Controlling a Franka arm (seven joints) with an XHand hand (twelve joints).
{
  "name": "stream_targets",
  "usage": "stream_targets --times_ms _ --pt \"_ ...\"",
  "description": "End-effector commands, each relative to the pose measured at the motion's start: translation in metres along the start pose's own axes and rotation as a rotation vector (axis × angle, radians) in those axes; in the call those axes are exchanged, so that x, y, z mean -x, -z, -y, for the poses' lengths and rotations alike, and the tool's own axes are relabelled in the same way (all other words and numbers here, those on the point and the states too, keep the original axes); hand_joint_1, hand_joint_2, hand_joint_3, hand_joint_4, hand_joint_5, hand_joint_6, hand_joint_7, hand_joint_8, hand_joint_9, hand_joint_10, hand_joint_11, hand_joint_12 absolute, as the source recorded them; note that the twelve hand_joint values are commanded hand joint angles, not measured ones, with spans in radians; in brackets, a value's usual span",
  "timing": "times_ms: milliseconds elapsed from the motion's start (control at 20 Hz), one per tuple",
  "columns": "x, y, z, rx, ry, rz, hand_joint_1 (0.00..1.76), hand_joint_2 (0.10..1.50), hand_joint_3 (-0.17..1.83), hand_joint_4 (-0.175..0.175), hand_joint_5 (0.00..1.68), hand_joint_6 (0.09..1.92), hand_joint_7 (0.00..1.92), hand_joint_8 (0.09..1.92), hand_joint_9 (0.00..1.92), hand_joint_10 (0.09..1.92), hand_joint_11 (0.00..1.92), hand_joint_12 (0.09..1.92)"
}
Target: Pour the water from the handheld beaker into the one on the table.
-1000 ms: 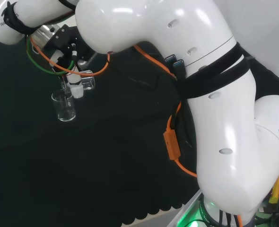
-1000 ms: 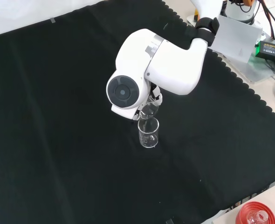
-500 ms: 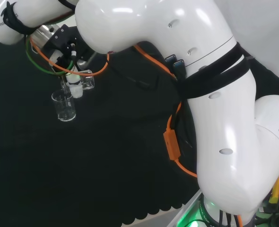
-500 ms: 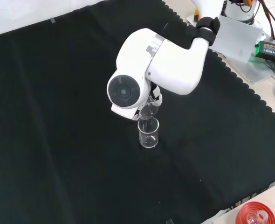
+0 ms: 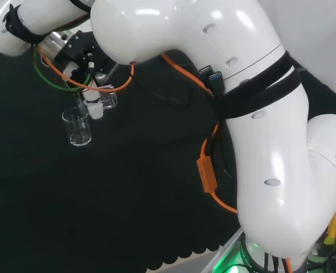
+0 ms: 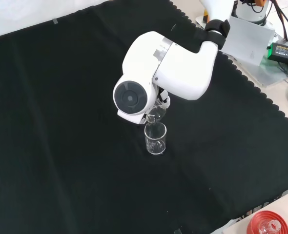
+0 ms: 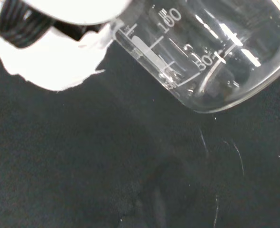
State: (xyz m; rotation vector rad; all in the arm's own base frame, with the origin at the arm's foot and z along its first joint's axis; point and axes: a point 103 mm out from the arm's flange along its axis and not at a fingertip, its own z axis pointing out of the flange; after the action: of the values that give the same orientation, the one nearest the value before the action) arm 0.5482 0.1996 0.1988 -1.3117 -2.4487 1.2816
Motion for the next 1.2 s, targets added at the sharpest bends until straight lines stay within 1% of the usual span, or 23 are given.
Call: stream_targets --times_ms 50,100,200,450,600,700,800,900,1200 --pt "0.002 0.007 0.002 -0.005 -0.008 0.018 1.17 0.71 0.56 0.008 1.29 0.60 1.92 0.09 1.64 0.09 1.30 0.87" --pt "-0.005 0.014 0.000 -0.017 -0.013 0.034 1.17 0.71 0.56 0.007 1.29 0.60 1.92 0.09 1.64 0.09 1.30 0.87" --pt "-0.009 0.017 -0.001 -0.019 -0.017 0.037 1.17 0.71 0.56 0.007 1.29 0.60 1.92 0.09 1.64 0.09 1.30 0.87" --pt "-0.011 0.019 -0.001 -0.017 -0.017 0.038 1.17 0.71 0.56 0.006 1.30 0.60 1.92 0.09 1.64 0.09 1.30 0.87" --pt "-0.007 0.014 0.002 -0.006 -0.017 0.032 1.17 0.70 0.56 0.005 1.30 0.59 1.92 0.09 1.64 0.09 1.30 0.87" --pt "-0.011 0.019 0.000 -0.020 -0.021 0.052 1.17 0.70 0.56 0.004 1.30 0.59 1.92 0.09 1.64 0.09 1.30 0.86" --pt "-0.010 0.017 0.001 -0.015 -0.019 0.045 1.17 0.70 0.56 0.004 1.30 0.59 1.92 0.09 1.64 0.09 1.30 0.86" --pt "-0.013 0.020 0.000 -0.025 -0.023 0.054 1.17 0.70 0.56 0.003 1.30 0.59 1.92 0.09 1.64 0.09 1.30 0.86" --pt "-0.015 0.022 0.001 -0.023 -0.027 0.060 1.17 0.70 0.56 0.001 1.30 0.59 1.92 0.09 1.64 0.09 1.30 0.86"
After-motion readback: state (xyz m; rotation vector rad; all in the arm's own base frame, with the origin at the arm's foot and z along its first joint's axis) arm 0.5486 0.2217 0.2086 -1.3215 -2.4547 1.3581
